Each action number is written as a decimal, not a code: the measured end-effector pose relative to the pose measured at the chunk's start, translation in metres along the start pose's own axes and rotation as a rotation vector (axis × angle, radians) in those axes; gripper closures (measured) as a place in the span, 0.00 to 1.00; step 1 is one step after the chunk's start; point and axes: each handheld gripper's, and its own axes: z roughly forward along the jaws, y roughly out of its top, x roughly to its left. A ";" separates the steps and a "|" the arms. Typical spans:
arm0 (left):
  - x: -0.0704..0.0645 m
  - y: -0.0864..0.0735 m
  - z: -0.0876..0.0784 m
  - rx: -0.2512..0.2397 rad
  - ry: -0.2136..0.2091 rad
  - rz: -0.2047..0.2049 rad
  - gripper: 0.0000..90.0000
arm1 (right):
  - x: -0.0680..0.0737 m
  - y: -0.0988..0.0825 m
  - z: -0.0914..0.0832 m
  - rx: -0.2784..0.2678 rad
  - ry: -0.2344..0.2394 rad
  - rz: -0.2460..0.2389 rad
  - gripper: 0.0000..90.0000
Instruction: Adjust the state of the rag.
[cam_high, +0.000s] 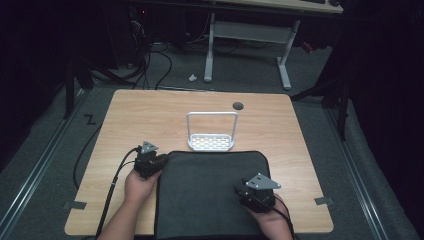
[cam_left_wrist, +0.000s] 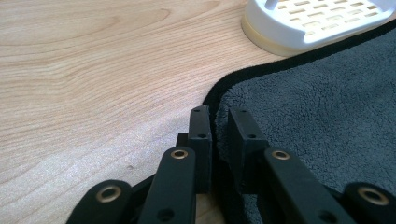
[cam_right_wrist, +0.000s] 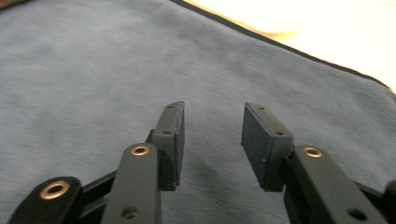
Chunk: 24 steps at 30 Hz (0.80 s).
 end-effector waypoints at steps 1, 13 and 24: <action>0.002 0.000 0.000 -0.002 -0.013 -0.015 0.89 | 0.012 0.004 0.000 -0.003 0.008 -0.006 0.62; 0.005 0.000 -0.001 -0.001 -0.033 -0.043 0.88 | 0.084 0.023 0.027 0.043 0.096 -0.130 0.56; 0.007 -0.001 -0.001 -0.004 -0.043 -0.055 0.88 | 0.134 0.038 0.056 0.058 0.207 -0.181 0.56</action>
